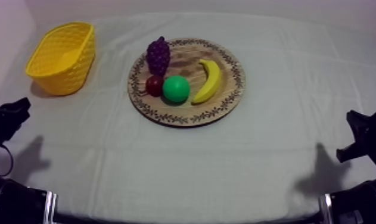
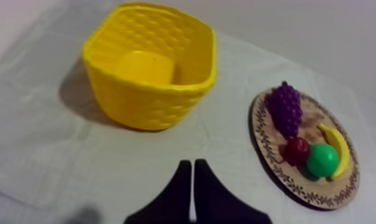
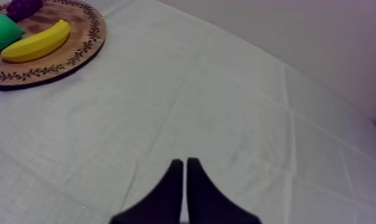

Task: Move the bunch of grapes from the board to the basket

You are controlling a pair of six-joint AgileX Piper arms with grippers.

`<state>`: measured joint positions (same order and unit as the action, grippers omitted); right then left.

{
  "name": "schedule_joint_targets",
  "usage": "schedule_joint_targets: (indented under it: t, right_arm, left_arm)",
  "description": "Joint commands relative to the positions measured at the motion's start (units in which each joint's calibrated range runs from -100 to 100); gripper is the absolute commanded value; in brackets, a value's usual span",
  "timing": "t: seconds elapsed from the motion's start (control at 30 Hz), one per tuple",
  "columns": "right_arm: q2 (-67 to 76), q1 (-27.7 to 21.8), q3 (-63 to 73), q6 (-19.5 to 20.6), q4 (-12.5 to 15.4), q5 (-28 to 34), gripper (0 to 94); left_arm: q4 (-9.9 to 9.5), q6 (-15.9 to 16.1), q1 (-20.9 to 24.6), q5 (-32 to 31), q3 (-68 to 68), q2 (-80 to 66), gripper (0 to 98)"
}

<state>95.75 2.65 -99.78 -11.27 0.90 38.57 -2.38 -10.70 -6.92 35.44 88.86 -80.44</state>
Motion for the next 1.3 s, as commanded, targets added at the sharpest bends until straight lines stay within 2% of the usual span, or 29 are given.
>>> schedule_joint_targets:
  t: [0.0,0.23,0.57,0.83,1.03,1.27]
  right_arm:
    - [0.0,0.0,0.0,0.0,0.0,0.0,0.3]
    - [0.0,0.0,0.0,0.0,0.0,0.0,0.3]
    - [0.0,0.0,0.0,0.0,0.0,0.0,0.3]
    - [0.0,0.0,0.0,0.0,0.0,0.0,0.3]
    - [0.0,0.0,0.0,0.0,0.0,0.0,0.3]
    - [0.0,0.0,0.0,0.0,0.0,0.0,0.3]
  left_arm:
    - [0.03,0.2,-1.7,2.6,-6.2,8.1,0.0]
    - [1.97,0.9,-4.3,11.4,-21.3,23.8,0.0]
    - [3.86,-2.4,-6.8,28.8,-46.4,42.3,0.0]
    - [3.57,-6.2,-10.5,38.4,-62.7,57.4,0.0]
    - [3.00,-8.7,-14.1,41.7,-74.1,69.3,0.0]
    - [2.28,-10.1,-17.9,45.0,-86.7,82.3,0.0]
